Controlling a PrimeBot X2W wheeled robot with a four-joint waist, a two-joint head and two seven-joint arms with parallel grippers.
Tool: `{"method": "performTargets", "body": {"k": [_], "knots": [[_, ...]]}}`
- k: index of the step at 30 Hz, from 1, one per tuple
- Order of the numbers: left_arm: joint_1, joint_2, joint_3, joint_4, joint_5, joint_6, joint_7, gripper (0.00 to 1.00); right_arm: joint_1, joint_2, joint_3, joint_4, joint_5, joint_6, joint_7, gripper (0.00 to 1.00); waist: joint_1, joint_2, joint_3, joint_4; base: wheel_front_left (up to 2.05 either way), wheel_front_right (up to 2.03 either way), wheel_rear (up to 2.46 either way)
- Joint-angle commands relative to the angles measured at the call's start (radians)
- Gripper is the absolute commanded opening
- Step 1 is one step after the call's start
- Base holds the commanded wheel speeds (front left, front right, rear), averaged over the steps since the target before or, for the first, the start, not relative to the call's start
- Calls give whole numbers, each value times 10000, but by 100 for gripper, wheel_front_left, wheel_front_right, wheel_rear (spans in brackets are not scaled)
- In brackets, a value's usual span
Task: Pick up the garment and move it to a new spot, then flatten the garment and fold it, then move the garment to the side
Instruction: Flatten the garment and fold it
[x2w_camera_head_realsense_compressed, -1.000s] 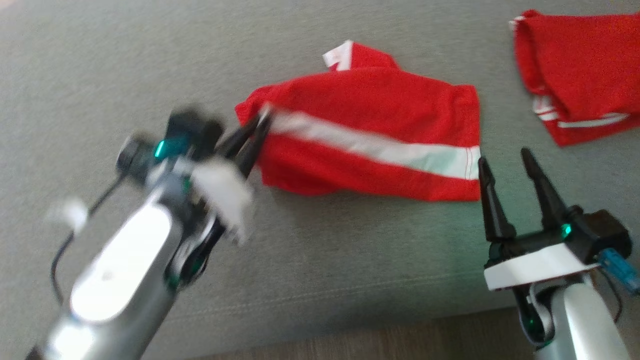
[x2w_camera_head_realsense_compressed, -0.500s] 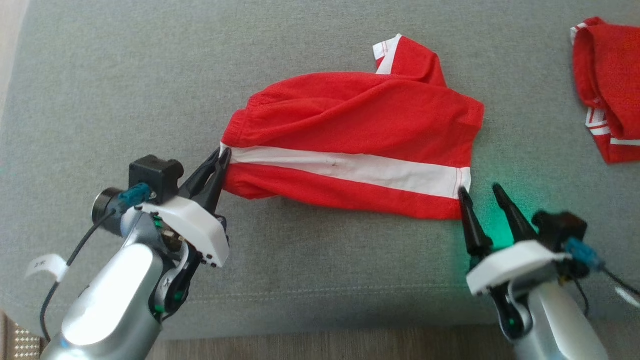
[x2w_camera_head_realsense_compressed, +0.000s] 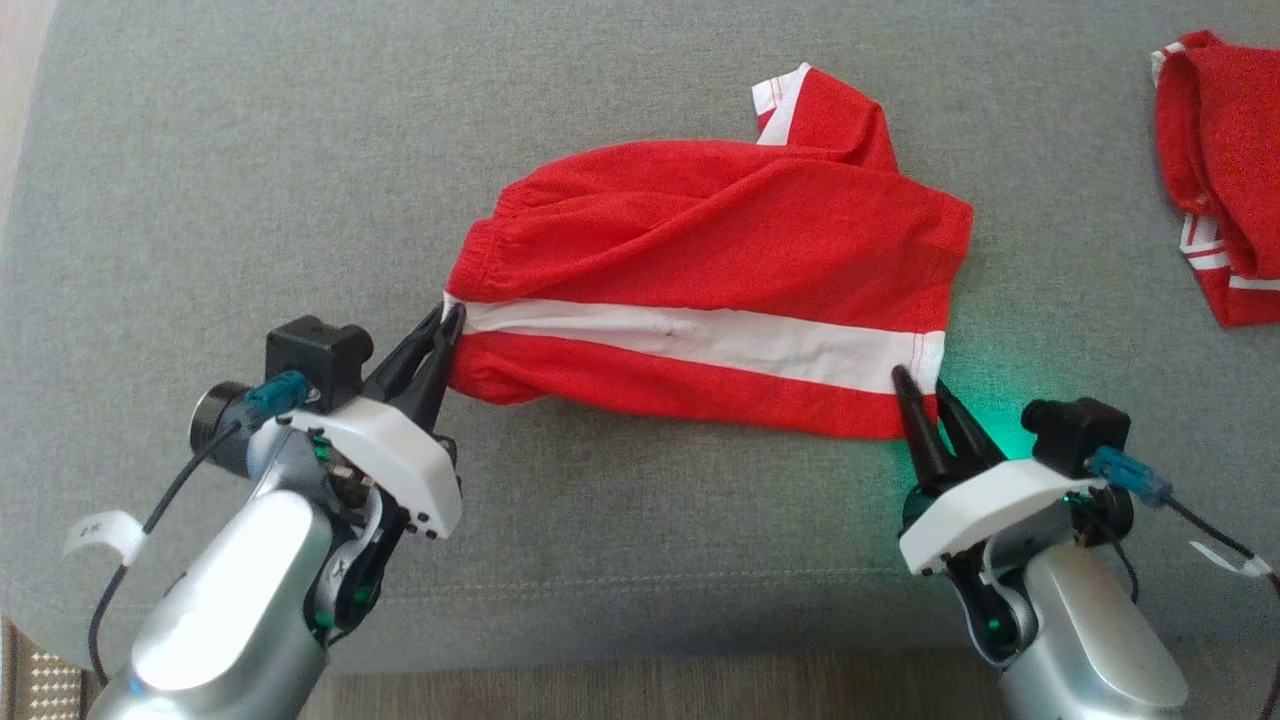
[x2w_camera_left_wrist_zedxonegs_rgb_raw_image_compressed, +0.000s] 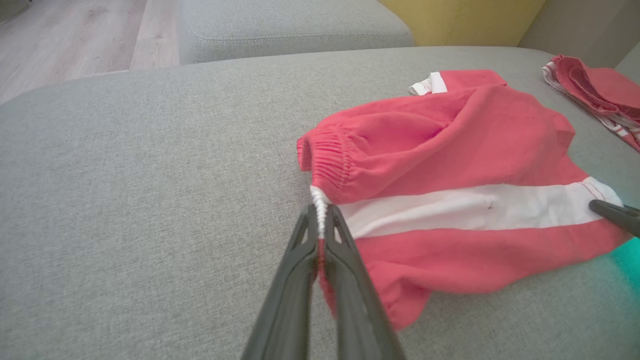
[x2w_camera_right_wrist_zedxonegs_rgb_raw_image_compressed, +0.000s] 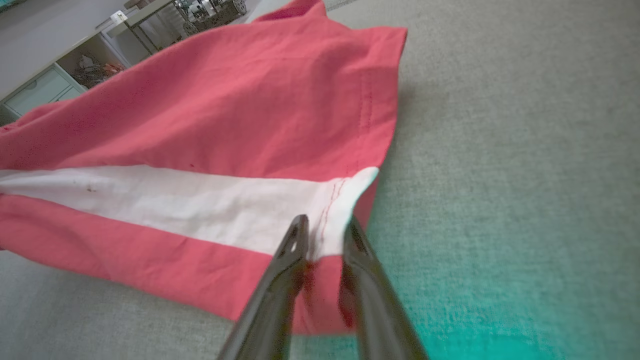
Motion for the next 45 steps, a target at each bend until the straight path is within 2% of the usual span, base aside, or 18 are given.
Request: {"method": "performTargets", "body": {"k": [1, 2, 3, 4, 5, 11, 14, 18, 23, 28, 31, 35, 38, 41, 45], "knots": [[-430, 205, 333, -257, -43, 10, -96, 0, -281, -46, 291, -281, 33, -2, -82, 18, 0, 0, 8, 1, 0, 0, 0], [-441, 203, 320, -254, -40, 9, -98, 0, -294, -55, 282, -291, 26, -2, -136, 11, 0, 0, 15, 5, 0, 0, 0], [-450, 203, 306, -248, -34, 9, -101, 0, -300, -64, 280, -291, 13, -2, -178, 11, 0, 0, 16, 9, 0, 0, 0], [-452, 205, 291, -243, -31, 9, -101, 0, -311, -77, 282, -302, -14, -2, -222, 3, 0, 0, 15, 8, 0, 0, 0], [-450, 207, 279, -237, -31, 10, -103, 0, -320, -93, 270, -322, -59, -2, -270, 0, 0, 0, 8, 3, 0, 0, 0], [-403, 181, 383, -310, -175, -19, -397, 0, -303, -151, 89, -642, -132, -2, -457, 0, 0, 0, -250, -57, 0, 0, 0], [-488, 92, 620, -567, -592, -195, -500, 0, -329, -272, -145, -1214, 92, -2, -497, 0, 0, 0, -490, -102, 0, 0, 0], [-1335, 220, 1107, -1203, -1369, -629, 38, 0, -878, -955, -534, -2564, 646, -2, -57, 0, 0, 0, -834, -278, 0, 0, 0], [-3325, 347, 1365, -1341, -2027, -1127, 1455, 0, -2753, -1704, -1047, -3376, 1208, -2, 1011, 0, 0, 0, -638, -602, 0, 0, 0], [-6340, -73, 1354, -4, -1876, -1502, 1983, 0, -5916, -2004, -840, -2295, 1458, -2, 1742, 0, 0, 0, 260, -961, 0, 0, 0], [-8201, -343, 1167, 1211, -1043, -1649, 1261, 0, -7889, -2020, -607, -1235, 1468, -2, 1523, 0, 0, 0, 913, -1162, 0, 0, 0], [-10260, -667, 1074, 2725, 125, -1675, -651, 0, -9985, -2084, -395, -56, 1327, -2, 498, 0, 0, 0, 1569, -1345, 0, 0, 0], [-11214, -870, 1031, 3603, 696, -1683, -1916, 0, -10963, -2320, -249, 415, 1264, -2, -128, 0, 0, 0, 1810, -1321, 0, 0, 0], [-11393, -1033, 1155, 3885, 908, -1775, -2288, 0, -11221, -2536, -94, 466, 1363, -2, -420, 0, 0, 0, 1869, -1243, 0, 0, 0], [-10491, -1089, 1111, 3211, 929, -1959, -2314, 0, -10590, -2667, 178, 90, 1571, -2, -518, 0, 0, 0, 1835, -1152, 0, 0, 0]]}}
